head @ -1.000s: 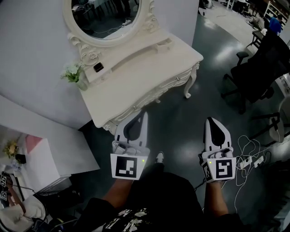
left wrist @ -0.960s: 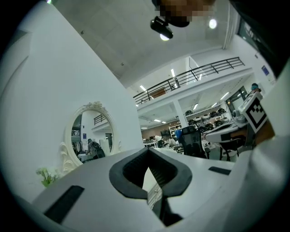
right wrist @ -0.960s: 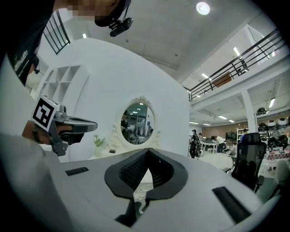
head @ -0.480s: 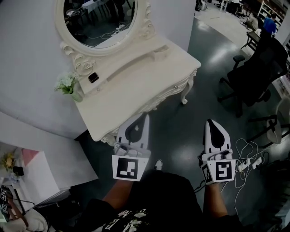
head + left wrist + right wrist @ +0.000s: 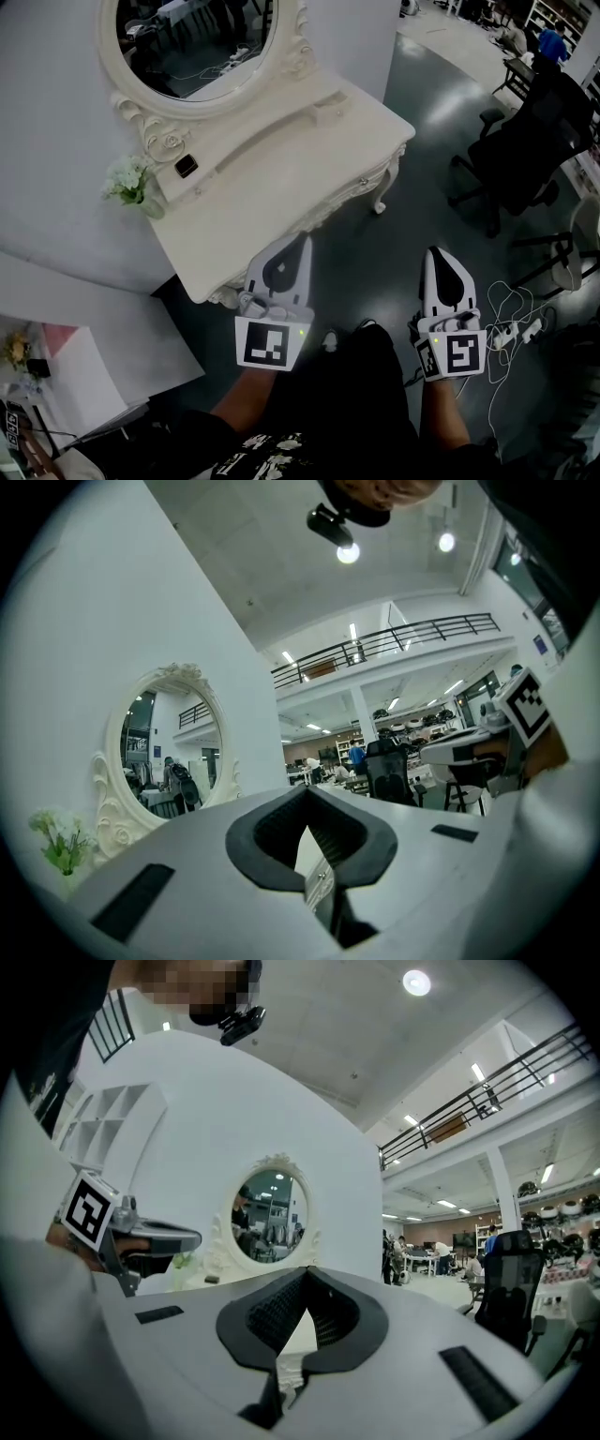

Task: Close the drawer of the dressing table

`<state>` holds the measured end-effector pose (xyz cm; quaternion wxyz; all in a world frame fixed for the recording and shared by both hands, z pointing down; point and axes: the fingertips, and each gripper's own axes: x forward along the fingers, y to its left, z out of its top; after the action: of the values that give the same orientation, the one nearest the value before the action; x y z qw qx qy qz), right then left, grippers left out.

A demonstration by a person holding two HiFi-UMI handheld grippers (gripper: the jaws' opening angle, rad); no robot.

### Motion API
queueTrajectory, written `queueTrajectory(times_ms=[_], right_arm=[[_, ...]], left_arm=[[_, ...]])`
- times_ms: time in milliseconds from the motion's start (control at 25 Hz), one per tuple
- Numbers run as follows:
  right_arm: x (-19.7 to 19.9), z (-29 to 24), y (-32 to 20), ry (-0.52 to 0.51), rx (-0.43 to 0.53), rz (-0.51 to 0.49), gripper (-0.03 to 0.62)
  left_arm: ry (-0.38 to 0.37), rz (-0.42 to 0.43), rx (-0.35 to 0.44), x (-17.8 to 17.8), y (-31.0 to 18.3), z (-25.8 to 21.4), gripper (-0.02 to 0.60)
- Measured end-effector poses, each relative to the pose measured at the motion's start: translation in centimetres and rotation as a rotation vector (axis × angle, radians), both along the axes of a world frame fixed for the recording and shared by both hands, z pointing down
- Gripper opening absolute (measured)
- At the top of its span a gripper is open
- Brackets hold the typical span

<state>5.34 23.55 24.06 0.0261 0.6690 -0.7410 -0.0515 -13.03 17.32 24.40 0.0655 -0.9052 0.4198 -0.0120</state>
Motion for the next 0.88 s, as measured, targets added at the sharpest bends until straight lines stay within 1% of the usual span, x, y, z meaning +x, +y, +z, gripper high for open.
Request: queueTrajectory(times_ms=[120,320,520,760,880], right_arm=[[0.5,0.0,-0.7,-0.04,0.028,0.005,-0.008],[0.1,0.6,-2.6,-0.018,0.013,-0.028,-0.008],[0.8,1.2,-4.8,-0.016,0.003,-0.037,-0.009],[1.9,2.1,-8.4,-0.019,-0.013,-0.059,-0.009],[2.7,2.0,-10.5,-0.017,-0.006,-0.067,-0.008]], left_arm=[[0.004,-0.013,-0.009,-0.2,-0.7,0.4,0.002],[0.001,-0.043,-0.014,-0.6,-2.4,0.9,0.002],[-0.007,-0.054,-0.013,0.0,-3.9,0.9,0.002],[-0.024,-0.072,-0.014,1.1,-7.2,1.2,0.002],[-0.028,-0.083,-0.015,1.8,-9.0,1.0,0.002]])
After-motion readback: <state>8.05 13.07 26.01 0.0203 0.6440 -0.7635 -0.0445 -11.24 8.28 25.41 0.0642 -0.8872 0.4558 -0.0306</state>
